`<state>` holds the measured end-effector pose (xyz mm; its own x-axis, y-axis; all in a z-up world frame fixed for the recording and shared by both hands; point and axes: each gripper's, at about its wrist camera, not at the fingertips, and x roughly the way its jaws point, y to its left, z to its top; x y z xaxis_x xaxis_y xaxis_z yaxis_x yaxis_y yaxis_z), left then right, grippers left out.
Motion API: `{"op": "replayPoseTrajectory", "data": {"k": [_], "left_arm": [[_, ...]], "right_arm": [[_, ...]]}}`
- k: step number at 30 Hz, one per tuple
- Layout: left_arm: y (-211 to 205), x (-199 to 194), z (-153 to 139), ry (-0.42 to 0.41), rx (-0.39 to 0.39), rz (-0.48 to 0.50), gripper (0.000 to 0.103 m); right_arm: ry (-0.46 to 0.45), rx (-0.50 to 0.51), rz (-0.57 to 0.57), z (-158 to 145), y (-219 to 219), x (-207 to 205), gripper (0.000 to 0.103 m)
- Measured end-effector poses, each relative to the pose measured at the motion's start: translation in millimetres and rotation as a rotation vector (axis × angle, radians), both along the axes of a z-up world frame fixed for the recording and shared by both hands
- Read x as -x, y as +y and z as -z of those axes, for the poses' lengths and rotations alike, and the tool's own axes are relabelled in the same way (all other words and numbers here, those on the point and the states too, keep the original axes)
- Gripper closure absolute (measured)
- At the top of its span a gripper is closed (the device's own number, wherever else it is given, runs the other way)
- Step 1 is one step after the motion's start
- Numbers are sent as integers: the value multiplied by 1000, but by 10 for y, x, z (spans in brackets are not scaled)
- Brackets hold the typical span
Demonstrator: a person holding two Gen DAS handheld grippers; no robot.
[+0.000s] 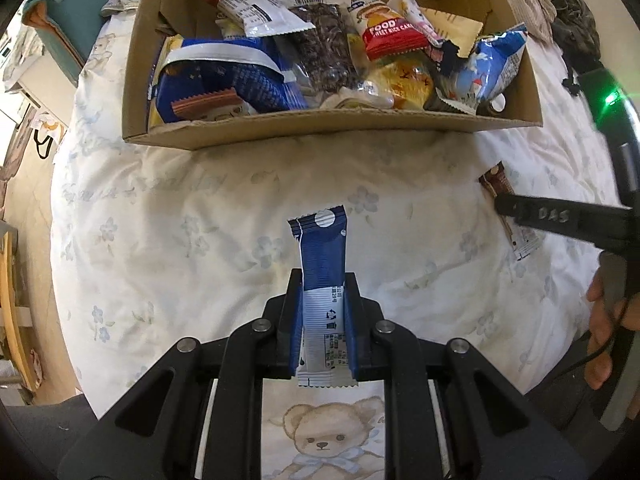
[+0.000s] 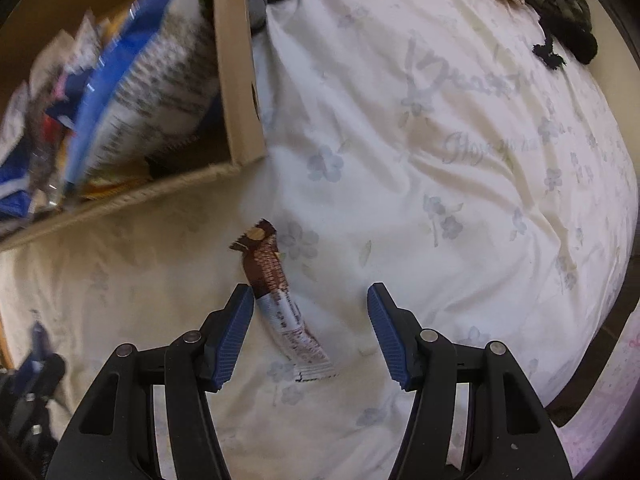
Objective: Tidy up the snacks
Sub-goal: 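Grasp the blue-and-white bar with the left gripper while the right gripper grasps the brown-and-white bar, then carry both bars over the box and lower them inside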
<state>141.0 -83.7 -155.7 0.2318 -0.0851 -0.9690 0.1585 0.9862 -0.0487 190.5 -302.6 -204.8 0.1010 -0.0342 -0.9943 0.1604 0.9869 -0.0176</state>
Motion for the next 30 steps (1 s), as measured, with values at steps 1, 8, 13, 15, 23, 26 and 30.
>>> {"op": "replayPoseTrajectory", "data": {"k": [1,8,13,15,23,26,30], "left_arm": [[35,5,-17,-2,-1,-2,88],[-34,23,-117,-31,-18,-16,88],[104,19,-151,-41,-29,-42,88],[174,16,-153,-43,-35,-55,88],[362,22,-174,-74,-70,-95,88],[434,19,-179,-92,-79,-113,88],[498,48,-177,-101,-86,-130,88]], "right_arm": [[6,10,-9,41,15,-7,42],[13,80,-73,161,183,-6,58],[1,59,-79,93,188,103,84],[-12,20,-49,39,94,117,84],[-90,-178,23,-318,-12,382,84],[-117,-216,12,-428,-34,486,84],[-118,-308,25,-476,-45,664,84]]}}
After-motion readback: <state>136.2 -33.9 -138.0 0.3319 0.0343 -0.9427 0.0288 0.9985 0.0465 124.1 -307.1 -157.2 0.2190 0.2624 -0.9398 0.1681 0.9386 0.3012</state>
